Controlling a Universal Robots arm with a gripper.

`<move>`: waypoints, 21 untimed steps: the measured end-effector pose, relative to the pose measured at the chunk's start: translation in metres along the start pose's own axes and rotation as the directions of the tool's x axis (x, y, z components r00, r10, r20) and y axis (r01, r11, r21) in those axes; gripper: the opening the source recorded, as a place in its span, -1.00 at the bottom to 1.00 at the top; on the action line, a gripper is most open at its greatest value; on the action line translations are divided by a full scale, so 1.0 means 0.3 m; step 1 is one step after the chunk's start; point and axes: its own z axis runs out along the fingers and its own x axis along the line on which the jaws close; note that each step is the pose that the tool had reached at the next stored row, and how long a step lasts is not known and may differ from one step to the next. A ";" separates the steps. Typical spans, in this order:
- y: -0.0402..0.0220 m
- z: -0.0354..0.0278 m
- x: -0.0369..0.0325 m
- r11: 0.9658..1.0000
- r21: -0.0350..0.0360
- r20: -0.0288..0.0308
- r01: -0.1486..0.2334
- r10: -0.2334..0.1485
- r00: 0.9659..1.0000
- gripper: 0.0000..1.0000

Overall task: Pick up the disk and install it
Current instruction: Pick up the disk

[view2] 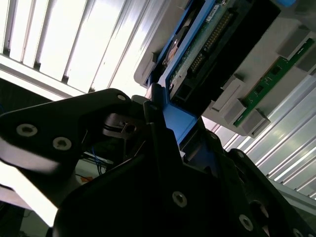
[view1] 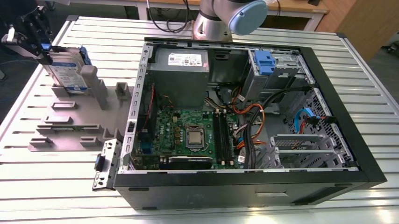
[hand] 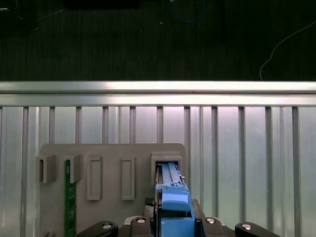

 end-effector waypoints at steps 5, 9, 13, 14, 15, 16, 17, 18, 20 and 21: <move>0.000 -0.003 0.000 1.000 0.000 0.000 0.000 0.000 1.000 -0.27; 0.000 -0.007 0.000 1.000 0.000 0.000 0.000 0.000 1.000 -0.27; 0.000 -0.013 0.000 1.000 0.000 0.000 0.000 0.000 1.000 -0.27; 0.000 -0.016 0.000 1.000 0.000 0.000 0.000 0.000 1.000 -0.27; 0.000 -0.018 0.000 1.000 0.000 0.000 0.000 0.000 1.000 -0.27; 0.000 -0.020 0.000 1.000 0.000 0.000 0.000 0.000 1.000 -0.27; 0.000 -0.022 0.000 1.000 0.000 0.000 0.000 0.000 1.000 -0.27; 0.000 -0.025 0.000 1.000 0.000 0.000 0.000 0.000 1.000 -0.27; 0.000 -0.027 0.000 1.000 0.000 0.000 0.000 0.000 1.000 -0.27; 0.000 -0.028 0.000 1.000 0.000 0.000 0.000 0.000 1.000 -0.27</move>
